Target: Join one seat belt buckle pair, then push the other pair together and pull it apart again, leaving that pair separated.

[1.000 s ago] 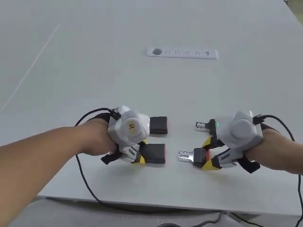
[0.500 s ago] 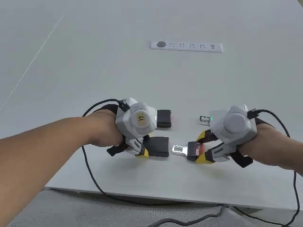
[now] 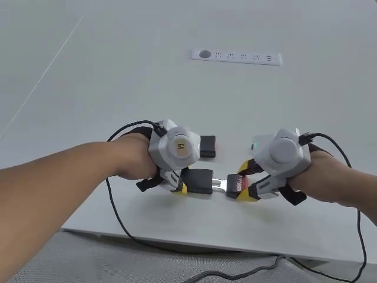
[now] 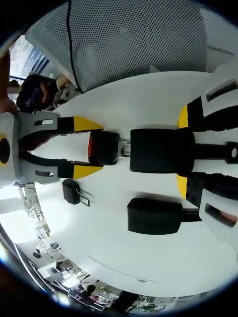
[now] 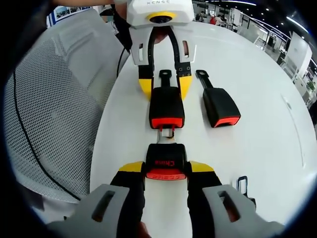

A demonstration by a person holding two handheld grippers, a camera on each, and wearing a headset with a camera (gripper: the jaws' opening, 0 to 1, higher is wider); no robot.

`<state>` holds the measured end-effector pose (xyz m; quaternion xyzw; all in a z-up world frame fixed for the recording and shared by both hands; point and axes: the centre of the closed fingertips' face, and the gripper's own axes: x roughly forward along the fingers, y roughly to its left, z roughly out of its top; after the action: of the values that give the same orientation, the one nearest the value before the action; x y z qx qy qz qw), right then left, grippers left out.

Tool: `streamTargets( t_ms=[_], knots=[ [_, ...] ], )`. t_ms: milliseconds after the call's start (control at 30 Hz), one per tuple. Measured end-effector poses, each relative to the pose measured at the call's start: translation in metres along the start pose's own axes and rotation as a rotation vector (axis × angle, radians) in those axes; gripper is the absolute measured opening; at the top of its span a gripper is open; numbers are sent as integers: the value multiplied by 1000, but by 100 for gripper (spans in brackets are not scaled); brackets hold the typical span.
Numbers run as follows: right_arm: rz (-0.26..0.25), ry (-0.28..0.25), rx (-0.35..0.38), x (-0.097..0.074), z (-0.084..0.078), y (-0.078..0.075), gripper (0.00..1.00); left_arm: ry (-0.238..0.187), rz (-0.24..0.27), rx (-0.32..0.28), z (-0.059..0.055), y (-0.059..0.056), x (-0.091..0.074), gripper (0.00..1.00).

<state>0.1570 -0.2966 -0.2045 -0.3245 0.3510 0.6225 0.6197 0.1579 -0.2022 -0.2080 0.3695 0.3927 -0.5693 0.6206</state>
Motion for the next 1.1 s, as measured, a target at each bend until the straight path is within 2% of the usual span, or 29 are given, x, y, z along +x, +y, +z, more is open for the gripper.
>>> streamTargets(
  t_ms=[267,367,500,567,633,867,967,1067,1100],
  knots=[
    [10,-12,17,-1,3,1,31,-19,-6,-3,0,1,2,32],
    [13,-9,2,-1,3,-1,30,-26,-7,-2,1,0,2,32],
    [6,5,-4,0,6,0,29,-22,-4,-8,1,-1,2,32],
    [4,20,-13,2,7,-5,29,-19,-3,-8,0,0,2,31],
    [3,27,-19,2,8,-1,29,-17,-3,-6,0,0,2,31],
    [5,7,-1,6,15,-2,28,-16,-6,2,1,0,1,31],
    [-1,10,0,8,19,1,28,-17,-6,5,1,0,1,31],
    [-4,9,4,9,19,0,28,-17,-7,11,2,-2,2,31],
    [1,24,16,10,16,1,28,-14,-8,13,1,-2,1,31]
  ],
)
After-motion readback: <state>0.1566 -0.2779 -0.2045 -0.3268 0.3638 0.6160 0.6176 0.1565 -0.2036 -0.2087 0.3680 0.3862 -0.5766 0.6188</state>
